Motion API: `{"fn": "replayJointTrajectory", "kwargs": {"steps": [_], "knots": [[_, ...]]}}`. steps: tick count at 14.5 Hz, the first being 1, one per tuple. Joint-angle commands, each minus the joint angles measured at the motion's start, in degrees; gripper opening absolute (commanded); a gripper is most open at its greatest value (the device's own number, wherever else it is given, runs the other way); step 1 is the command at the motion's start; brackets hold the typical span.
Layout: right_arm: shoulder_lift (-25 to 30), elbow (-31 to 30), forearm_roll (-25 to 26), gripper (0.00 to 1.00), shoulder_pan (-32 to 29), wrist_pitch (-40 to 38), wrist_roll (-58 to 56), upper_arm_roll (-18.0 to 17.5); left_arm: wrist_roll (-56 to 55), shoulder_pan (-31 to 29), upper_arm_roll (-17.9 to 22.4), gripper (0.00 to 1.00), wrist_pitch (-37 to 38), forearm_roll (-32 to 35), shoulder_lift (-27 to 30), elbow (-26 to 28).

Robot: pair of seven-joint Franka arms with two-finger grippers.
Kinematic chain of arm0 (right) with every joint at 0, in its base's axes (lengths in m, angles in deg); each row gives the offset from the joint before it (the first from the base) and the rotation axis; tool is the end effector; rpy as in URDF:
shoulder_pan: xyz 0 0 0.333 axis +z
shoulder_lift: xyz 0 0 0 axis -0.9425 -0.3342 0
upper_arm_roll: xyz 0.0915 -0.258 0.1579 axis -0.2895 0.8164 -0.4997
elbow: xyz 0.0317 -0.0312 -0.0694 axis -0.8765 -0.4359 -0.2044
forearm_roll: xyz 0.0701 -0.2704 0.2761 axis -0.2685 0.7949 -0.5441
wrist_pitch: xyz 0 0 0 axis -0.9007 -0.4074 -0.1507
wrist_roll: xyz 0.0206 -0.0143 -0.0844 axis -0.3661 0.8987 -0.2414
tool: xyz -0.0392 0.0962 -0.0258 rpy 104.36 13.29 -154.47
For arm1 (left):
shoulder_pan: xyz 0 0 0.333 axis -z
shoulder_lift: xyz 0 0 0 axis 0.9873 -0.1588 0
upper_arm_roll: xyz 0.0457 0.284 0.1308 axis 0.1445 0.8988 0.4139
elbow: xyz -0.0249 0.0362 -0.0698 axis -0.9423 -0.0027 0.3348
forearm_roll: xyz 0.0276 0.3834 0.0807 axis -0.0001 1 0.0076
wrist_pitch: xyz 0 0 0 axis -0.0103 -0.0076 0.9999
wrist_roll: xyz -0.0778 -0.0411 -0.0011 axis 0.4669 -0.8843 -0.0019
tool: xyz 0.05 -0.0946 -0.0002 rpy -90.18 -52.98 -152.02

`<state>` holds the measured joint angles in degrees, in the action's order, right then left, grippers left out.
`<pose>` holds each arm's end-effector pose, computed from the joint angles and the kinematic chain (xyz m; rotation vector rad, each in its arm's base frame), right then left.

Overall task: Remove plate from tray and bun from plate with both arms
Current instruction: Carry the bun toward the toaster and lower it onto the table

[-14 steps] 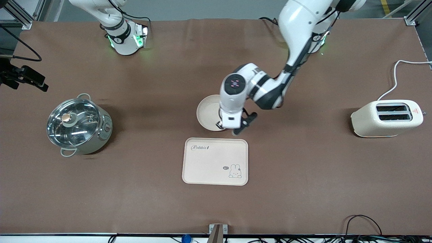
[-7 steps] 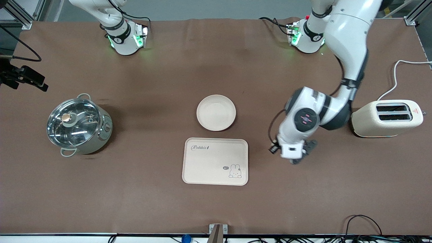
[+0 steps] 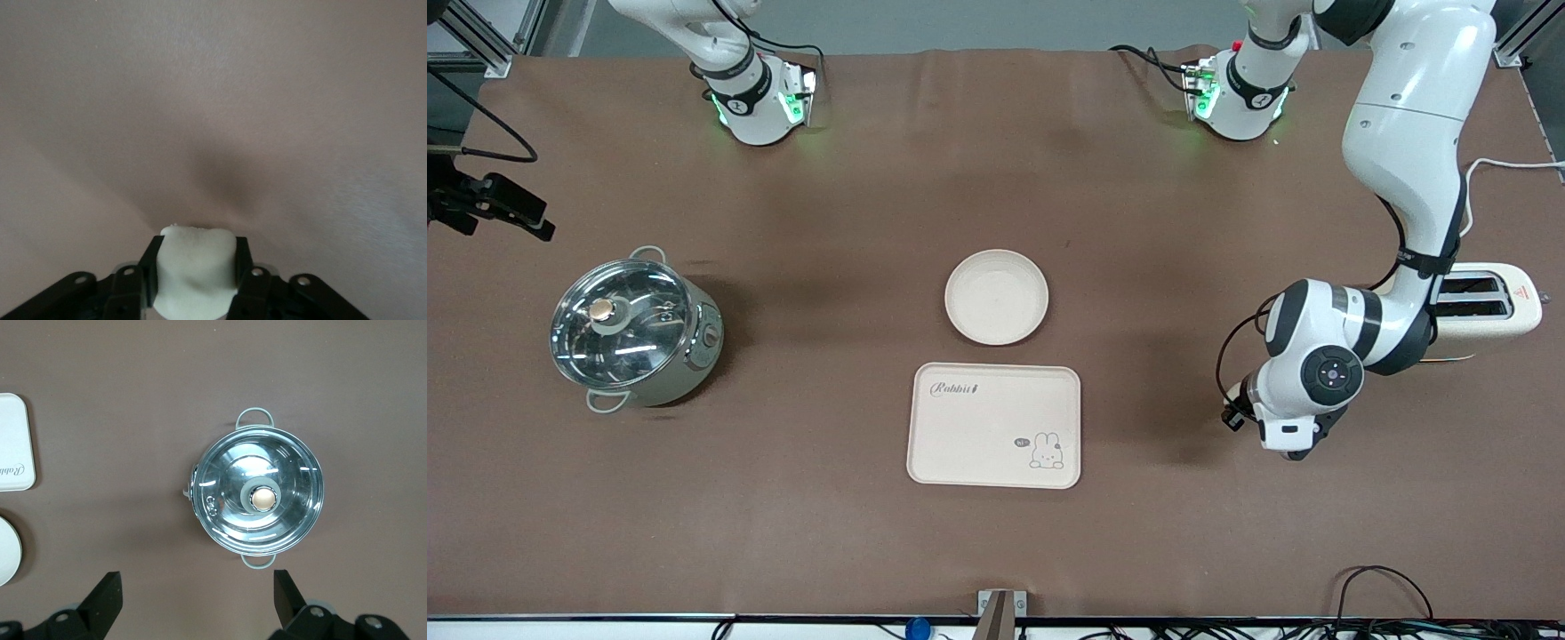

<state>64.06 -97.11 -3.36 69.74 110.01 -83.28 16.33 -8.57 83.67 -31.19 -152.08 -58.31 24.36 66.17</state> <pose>0.5324 -0.0334 0.6307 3.1344 -0.1467 0.0203 0.6681 -0.1255 0.2015 -2.7937 -1.1453 0.1245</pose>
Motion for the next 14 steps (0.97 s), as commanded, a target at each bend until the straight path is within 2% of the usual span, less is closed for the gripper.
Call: {"fn": "replayJointTrajectory", "kwargs": {"steps": [1, 2, 4, 5, 9, 14], "knots": [[0.4, -0.4, 0.0, 1.0, -0.7, -0.8, -0.5, -0.7, -0.7, -0.7, -0.6, 0.59, -0.5, 1.3, -1.0, -0.3], [0.4, -0.4, 0.0, 1.0, -0.7, -0.8, -0.5, -0.8, -0.7, -1.0, -0.6, 0.66, -0.5, 1.3, -1.1, -0.3], [0.4, -0.4, 0.0, 1.0, -0.5, -0.8, -0.5, -0.8, -0.8, -1.0, -0.6, 0.93, -0.4, 1.3, -0.8, -0.4], [0.4, -0.4, 0.0, 1.0, -0.5, -0.8, -0.5, -0.8, -0.8, -1.1, -0.7, 1.0, -0.4, 1.3, -0.4, -0.6], [0.4, -0.4, -0.1, 1.0, -0.7, -1.3, -0.5, -0.8, 2.0, -1.1, -1.4, 1.0, 1.6, 1.3, 2.8, -3.1], [0.4, -0.5, -0.1, 1.0, -0.5, -1.3, -0.5, -0.8, 22.7, -2.7, -1.2, 1.0, 5.7, 0.8, 13.9, -3.8]]}}
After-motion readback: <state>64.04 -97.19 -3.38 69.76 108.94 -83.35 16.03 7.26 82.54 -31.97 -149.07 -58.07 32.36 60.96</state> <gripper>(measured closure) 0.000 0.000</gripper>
